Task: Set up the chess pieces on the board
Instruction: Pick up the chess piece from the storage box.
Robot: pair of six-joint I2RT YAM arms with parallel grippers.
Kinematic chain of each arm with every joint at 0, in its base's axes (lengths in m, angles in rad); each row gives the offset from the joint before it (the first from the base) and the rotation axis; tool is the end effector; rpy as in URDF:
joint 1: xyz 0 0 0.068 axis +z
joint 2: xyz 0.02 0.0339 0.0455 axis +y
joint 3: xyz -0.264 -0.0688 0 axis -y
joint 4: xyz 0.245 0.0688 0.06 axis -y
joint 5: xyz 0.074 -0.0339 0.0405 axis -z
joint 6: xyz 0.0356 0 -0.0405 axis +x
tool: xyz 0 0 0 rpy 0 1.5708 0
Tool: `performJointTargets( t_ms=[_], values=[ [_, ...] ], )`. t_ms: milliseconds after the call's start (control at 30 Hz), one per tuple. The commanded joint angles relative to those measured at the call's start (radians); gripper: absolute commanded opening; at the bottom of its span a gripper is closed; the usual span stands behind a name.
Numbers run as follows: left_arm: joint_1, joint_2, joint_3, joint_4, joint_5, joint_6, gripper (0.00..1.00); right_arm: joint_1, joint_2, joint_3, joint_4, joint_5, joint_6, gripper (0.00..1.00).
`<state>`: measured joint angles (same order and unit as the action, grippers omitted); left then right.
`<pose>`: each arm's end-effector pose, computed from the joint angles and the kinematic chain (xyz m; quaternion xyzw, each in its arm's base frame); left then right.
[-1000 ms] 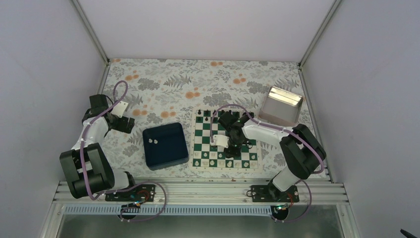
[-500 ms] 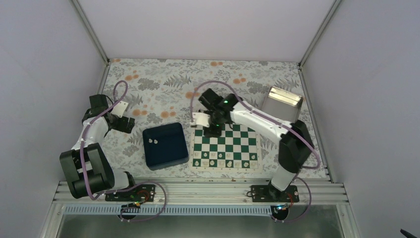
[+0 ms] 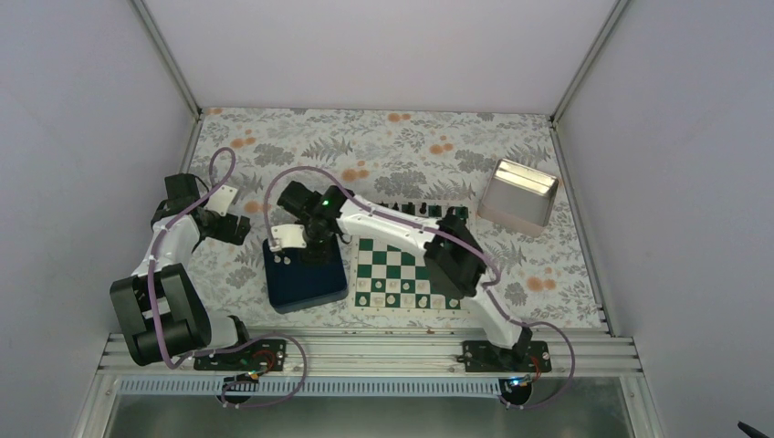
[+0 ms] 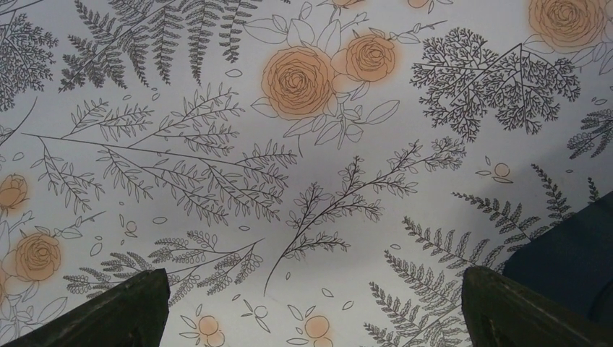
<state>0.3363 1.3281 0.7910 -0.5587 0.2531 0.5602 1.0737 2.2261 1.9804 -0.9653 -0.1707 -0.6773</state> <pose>0.2364 0.0732 0.1995 0.1372 0.9548 -0.0094 0.2635 0.2195 0.4173 0.2193 -0.7625 0.6163 0.1173 0.1583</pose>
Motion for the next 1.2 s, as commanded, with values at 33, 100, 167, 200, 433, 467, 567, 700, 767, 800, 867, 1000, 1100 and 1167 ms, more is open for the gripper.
performJointTargets(
  t_ms=[33, 100, 167, 200, 433, 467, 567, 700, 767, 800, 867, 1000, 1100, 1167],
  values=[
    [0.000, -0.018, -0.011, -0.001, 0.049, -0.001, 1.00, 0.016, 0.094, 0.096, 0.057, -0.010, -0.019, 0.68],
    [0.000, -0.020, -0.015, -0.003, 0.055, 0.001, 1.00, 0.020, 0.111, 0.105, 0.091, -0.016, -0.018, 0.72],
    [0.000, -0.024, -0.016, -0.003, 0.057, 0.001, 1.00, 0.022, 0.140, 0.132, 0.098, -0.022, -0.016, 0.73],
    [0.000, -0.025, -0.016, -0.003, 0.059, 0.001, 1.00, 0.022, 0.153, 0.149, 0.095, -0.022, -0.012, 0.73],
    [-0.001, -0.023, -0.014, -0.009, 0.076, 0.002, 1.00, 0.024, 0.189, 0.151, 0.152, -0.041, -0.001, 0.77],
    [0.000, -0.025, -0.014, -0.009, 0.076, 0.002, 1.00, 0.025, 0.198, 0.155, 0.154, -0.042, 0.001, 0.77],
    [0.000, -0.028, -0.015, -0.010, 0.080, 0.003, 1.00, 0.029, 0.220, 0.166, 0.157, -0.042, 0.002, 0.77],
    [0.000, -0.028, -0.016, -0.010, 0.084, 0.004, 1.00, 0.029, 0.225, 0.162, 0.177, -0.057, 0.002, 0.77],
    [0.000, -0.023, -0.016, -0.010, 0.086, 0.005, 1.00, 0.031, 0.229, 0.162, 0.181, -0.064, 0.005, 0.77],
    [-0.001, -0.024, -0.017, -0.009, 0.086, 0.004, 1.00, 0.032, 0.232, 0.162, 0.181, -0.067, 0.005, 0.77],
    [0.000, -0.022, -0.018, -0.009, 0.086, 0.005, 1.00, 0.035, 0.237, 0.158, 0.184, -0.071, 0.005, 0.77],
    [0.000, -0.018, -0.018, -0.009, 0.086, 0.005, 1.00, 0.041, 0.241, 0.157, 0.187, -0.081, 0.000, 0.77],
    [0.000, -0.017, -0.018, -0.009, 0.086, 0.006, 1.00, 0.046, 0.249, 0.163, 0.183, -0.075, -0.001, 0.75],
    [0.000, -0.017, -0.018, -0.010, 0.087, 0.005, 1.00, 0.050, 0.253, 0.162, 0.180, -0.068, -0.002, 0.74]
  ],
)
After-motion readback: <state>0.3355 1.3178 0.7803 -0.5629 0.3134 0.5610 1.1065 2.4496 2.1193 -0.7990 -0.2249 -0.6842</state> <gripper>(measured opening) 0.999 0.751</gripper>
